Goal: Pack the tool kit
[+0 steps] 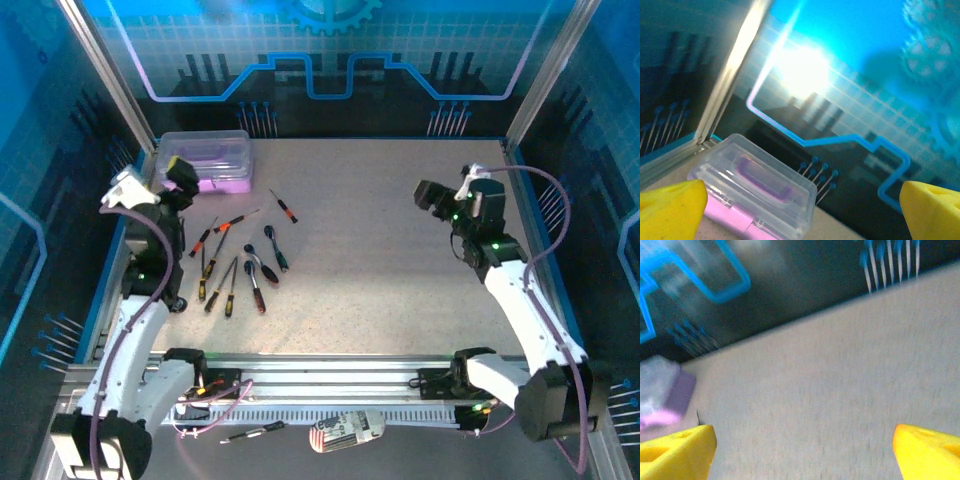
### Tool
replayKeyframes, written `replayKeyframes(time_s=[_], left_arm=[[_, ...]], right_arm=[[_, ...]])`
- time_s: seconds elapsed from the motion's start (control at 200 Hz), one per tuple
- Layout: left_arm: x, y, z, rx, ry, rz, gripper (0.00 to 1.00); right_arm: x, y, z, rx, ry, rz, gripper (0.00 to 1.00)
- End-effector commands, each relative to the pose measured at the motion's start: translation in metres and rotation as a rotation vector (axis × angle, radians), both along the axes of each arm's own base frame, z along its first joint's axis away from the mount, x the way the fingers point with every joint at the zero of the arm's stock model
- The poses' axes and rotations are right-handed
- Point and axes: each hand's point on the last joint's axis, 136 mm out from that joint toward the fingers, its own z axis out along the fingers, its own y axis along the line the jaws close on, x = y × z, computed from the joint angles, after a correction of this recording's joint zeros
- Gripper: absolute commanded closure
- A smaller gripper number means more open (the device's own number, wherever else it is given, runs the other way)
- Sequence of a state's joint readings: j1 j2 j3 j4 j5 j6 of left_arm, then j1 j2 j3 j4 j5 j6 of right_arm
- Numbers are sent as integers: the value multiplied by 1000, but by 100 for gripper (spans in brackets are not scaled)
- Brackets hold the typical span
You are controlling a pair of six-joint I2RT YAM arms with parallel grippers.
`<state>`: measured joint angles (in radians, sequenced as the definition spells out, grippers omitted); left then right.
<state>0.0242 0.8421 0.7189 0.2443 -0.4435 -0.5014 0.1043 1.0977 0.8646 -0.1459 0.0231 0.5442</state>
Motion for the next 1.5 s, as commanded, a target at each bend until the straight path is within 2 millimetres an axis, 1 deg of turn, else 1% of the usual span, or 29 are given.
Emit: replayKeyframes(time_s=[0.0,0.04,0.105,0.155,0.19,0.225,0.255,0.3,0.36,0.42,0.47,0.485,0.55,0.595,0.655,0.72,0.76,0.815,0.85,0.96,1.066,1.141,1.261,1.311,1.361,1.426,1.496], left_arm=[[-11,43,-36,-220,-16,185,1],[-7,51,-39,-236,8,205,1],[7,60,-44,-244,70,213,1],[17,70,-49,-285,124,245,1],[23,78,-56,-313,168,270,1],[31,85,-58,-335,198,286,1],[40,89,-62,-336,235,287,1],[56,94,-62,-305,282,268,1],[73,104,-67,-262,351,259,1],[93,113,-75,-245,410,229,1],[105,120,-82,-263,439,200,1],[109,121,-87,-276,450,185,1],[128,125,-89,-289,455,110,3],[141,128,-94,-284,475,79,5],[160,127,-103,-261,504,18,9],[180,123,-115,-262,545,-57,11],[189,121,-123,-260,568,-90,9],[200,121,-137,-262,603,-118,3],[205,123,-143,-249,622,-125,1],[216,135,-164,-190,684,-120,1],[227,139,-182,-153,724,-155,1],[236,137,-196,-150,744,-206,1],[243,136,-219,-146,807,-244,2],[246,132,-227,-143,817,-279,6],[249,128,-231,-144,816,-305,9],[250,122,-233,-161,810,-338,11],[251,115,-229,-194,789,-370,17]], right_arm=[[-17,26,-35,105,169,91,7],[-19,32,-36,91,179,121,7],[-23,39,-38,67,190,157,5],[-25,44,-40,52,196,178,4],[-25,45,-41,47,198,184,3],[-26,47,-43,46,204,193,2],[-26,49,-45,44,207,202,2],[-27,50,-47,42,213,209,2],[-28,50,-55,35,226,204,1],[-29,48,-62,29,227,184,1],[-30,48,-68,31,226,179,1],[-29,48,-70,32,227,177,1],[-28,48,-77,32,235,173,0],[-26,50,-82,33,245,180,0],[-24,53,-87,33,259,193,0],[-21,56,-92,32,277,206,0],[-19,57,-94,30,283,209,0],[-18,55,-98,25,293,184,0],[-18,52,-100,25,290,163,0],[-19,48,-106,23,298,135,0],[-20,48,-112,8,323,135,0],[-19,47,-116,-2,341,133,0],[-19,48,-119,-11,355,132,0],[-19,48,-119,-17,361,131,0],[-18,48,-120,-28,369,128,0],[-18,47,-119,-39,376,123,0],[-16,47,-116,-42,372,113,0]])
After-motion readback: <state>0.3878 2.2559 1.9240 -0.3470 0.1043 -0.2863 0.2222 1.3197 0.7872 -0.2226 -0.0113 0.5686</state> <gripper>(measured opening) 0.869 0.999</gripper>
